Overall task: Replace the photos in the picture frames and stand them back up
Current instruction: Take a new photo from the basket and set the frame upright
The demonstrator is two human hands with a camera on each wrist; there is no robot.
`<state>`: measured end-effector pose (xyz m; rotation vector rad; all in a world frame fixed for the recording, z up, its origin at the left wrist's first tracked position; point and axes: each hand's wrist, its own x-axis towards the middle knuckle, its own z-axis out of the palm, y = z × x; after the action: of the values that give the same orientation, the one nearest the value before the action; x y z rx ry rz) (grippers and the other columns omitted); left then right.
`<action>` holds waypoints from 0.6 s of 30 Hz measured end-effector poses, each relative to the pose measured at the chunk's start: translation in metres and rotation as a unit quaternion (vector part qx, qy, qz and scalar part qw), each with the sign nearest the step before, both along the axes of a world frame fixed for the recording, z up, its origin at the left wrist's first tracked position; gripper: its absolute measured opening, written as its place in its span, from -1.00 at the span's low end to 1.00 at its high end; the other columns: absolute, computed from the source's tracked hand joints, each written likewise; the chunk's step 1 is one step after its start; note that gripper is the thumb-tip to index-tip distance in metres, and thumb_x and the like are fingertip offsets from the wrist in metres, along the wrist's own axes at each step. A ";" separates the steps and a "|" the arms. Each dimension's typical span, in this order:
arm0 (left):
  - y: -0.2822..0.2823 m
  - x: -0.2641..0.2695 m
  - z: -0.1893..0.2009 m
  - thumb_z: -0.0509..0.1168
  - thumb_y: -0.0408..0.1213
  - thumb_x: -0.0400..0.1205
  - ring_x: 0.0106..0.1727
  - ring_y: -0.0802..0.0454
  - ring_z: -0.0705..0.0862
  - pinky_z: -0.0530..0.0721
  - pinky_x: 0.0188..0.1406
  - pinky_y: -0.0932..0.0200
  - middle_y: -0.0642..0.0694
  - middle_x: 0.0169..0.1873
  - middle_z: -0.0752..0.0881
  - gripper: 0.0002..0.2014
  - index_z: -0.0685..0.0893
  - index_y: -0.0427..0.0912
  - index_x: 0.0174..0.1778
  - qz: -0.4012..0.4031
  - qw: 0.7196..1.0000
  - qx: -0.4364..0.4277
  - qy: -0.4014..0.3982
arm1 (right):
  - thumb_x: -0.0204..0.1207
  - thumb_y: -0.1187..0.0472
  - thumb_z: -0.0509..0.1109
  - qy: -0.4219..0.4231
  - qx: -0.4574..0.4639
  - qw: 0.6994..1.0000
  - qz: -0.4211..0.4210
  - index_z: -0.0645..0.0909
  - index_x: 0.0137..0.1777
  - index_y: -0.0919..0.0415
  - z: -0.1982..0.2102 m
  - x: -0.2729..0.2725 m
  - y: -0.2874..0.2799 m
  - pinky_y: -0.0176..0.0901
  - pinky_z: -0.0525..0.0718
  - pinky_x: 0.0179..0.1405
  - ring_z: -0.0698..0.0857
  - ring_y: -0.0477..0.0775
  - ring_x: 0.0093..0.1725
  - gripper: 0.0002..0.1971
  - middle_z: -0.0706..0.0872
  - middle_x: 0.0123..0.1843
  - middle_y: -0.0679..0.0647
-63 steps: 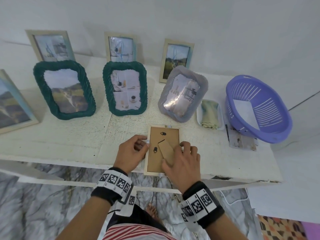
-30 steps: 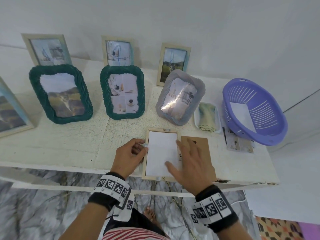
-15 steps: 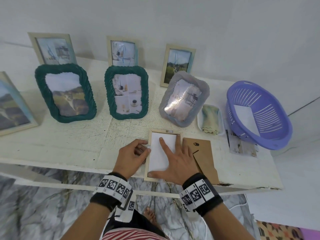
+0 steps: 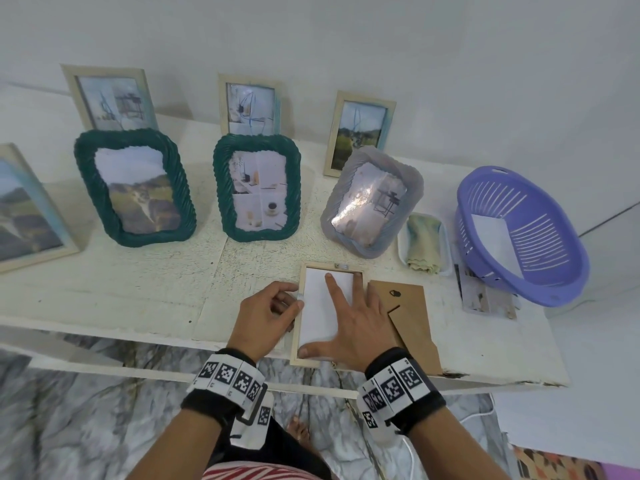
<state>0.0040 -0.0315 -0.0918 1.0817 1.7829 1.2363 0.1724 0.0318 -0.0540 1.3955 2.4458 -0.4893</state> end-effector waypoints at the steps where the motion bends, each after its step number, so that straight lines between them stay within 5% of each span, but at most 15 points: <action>1: 0.000 0.000 0.000 0.49 -0.32 0.55 -0.35 0.13 0.71 0.80 -0.30 0.07 0.06 -0.33 0.74 -0.80 0.73 -0.02 0.05 0.000 1.000 0.000 0.001 | 0.05 -0.68 0.28 -0.001 0.001 1.000 -0.001 -0.37 0.67 -0.10 0.001 0.000 0.000 0.34 -0.02 0.62 -0.11 0.51 0.64 0.35 -0.27 0.69 0.35; 18: 0.001 0.000 0.002 0.49 -0.31 0.55 -0.32 0.20 0.69 0.81 -0.26 0.05 0.07 -0.32 0.74 -0.80 0.73 -0.01 0.05 0.004 1.000 -0.003 0.001 | -0.06 -0.75 0.08 -0.018 0.026 0.999 0.019 -0.39 0.66 -0.14 -0.004 0.001 0.005 0.31 0.04 0.57 0.01 0.47 0.60 0.34 -0.36 0.67 0.35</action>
<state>0.0042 -0.0308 -0.0895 1.0741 1.7928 1.2337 0.1735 0.0369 -0.0580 1.3642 2.4673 -0.3917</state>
